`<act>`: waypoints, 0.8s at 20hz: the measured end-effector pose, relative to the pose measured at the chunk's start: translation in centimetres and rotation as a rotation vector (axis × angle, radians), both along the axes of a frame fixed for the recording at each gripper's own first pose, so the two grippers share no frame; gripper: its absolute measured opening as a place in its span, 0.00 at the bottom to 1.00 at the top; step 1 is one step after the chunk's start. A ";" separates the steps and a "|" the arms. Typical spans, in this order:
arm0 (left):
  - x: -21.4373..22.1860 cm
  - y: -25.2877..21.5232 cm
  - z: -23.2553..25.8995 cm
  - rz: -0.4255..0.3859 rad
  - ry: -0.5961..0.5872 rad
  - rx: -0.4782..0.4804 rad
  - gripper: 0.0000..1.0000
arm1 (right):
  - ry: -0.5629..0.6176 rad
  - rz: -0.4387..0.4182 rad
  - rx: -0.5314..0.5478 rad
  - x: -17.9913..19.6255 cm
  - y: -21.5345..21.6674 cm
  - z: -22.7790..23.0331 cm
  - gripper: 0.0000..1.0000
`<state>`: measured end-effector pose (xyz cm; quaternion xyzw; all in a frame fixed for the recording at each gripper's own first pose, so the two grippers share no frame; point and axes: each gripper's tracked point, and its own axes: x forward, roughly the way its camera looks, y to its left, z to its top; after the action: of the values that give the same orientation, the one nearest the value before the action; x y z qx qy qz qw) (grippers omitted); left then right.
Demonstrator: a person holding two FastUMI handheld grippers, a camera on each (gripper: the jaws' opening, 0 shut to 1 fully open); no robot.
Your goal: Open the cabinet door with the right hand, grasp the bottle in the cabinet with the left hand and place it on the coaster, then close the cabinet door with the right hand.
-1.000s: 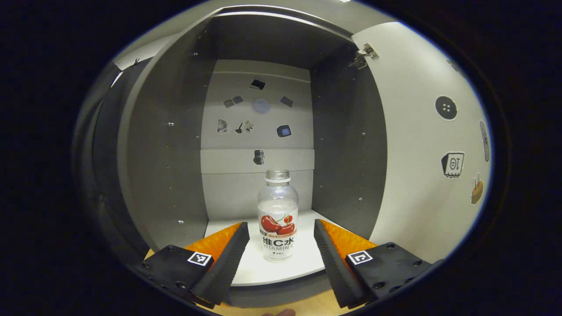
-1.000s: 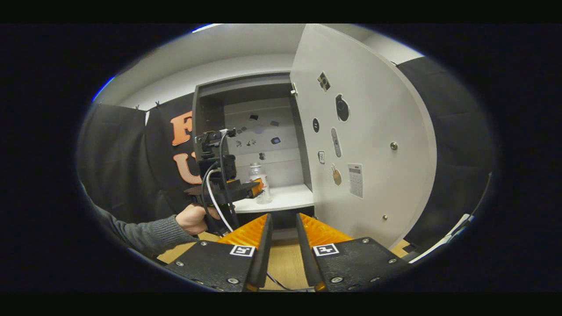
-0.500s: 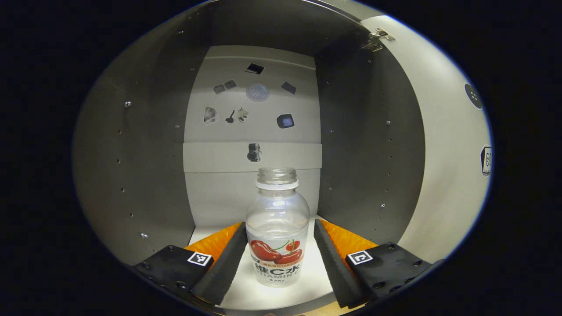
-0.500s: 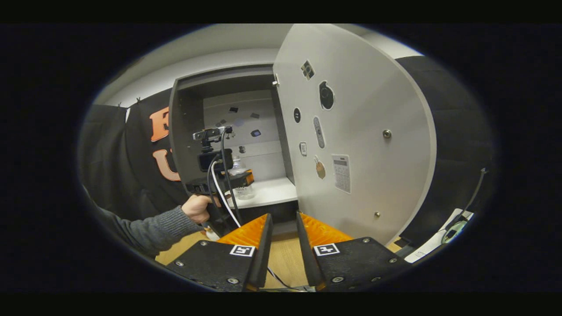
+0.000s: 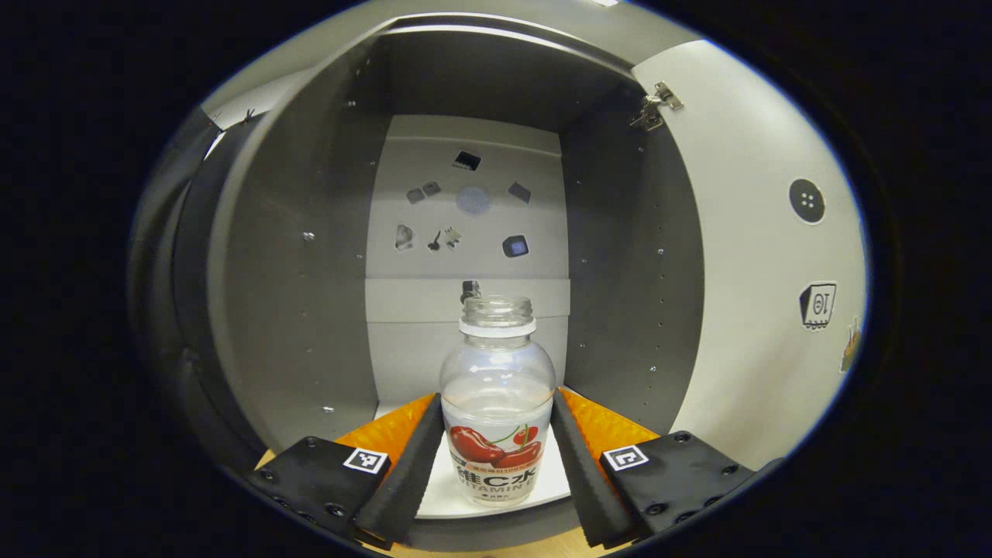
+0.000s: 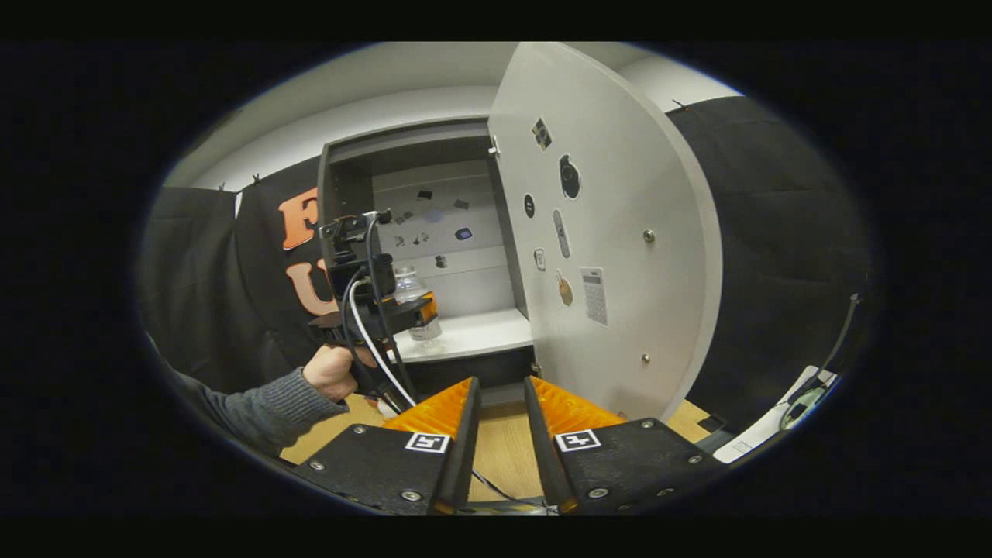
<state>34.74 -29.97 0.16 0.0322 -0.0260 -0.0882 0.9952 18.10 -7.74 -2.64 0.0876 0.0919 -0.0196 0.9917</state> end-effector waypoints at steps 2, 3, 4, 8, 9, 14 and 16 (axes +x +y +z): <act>-2.9 1.0 0.1 0.017 -0.019 0.013 0.86 | 0.009 0.022 0.008 -1.3 0.1 -0.5 0.35; -4.3 1.4 -0.2 0.025 -0.020 0.015 0.87 | 0.018 0.033 0.016 -2.0 0.2 -0.8 0.35; -5.8 2.0 -0.7 0.034 -0.021 0.016 0.86 | 0.026 0.045 0.024 -2.6 0.4 -1.1 0.36; -11.0 4.2 -3.8 0.079 -0.026 0.049 0.86 | 0.059 0.078 0.031 -4.7 0.4 -2.5 0.38; -12.2 4.5 -5.0 0.089 -0.022 0.056 0.86 | 0.069 0.085 0.029 -5.1 0.4 -2.8 0.38; -17.7 6.8 -13.0 0.140 0.036 0.104 0.86 | 0.124 0.109 0.041 -6.7 0.5 -4.9 0.39; -19.3 7.5 -16.8 0.140 0.087 0.081 0.86 | 0.157 0.115 0.040 -7.1 0.7 -6.0 0.39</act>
<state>15.42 -22.43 -16.62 0.0702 0.0231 -0.0207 0.9970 11.02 -7.07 -8.66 0.1001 0.1747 0.0321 0.9790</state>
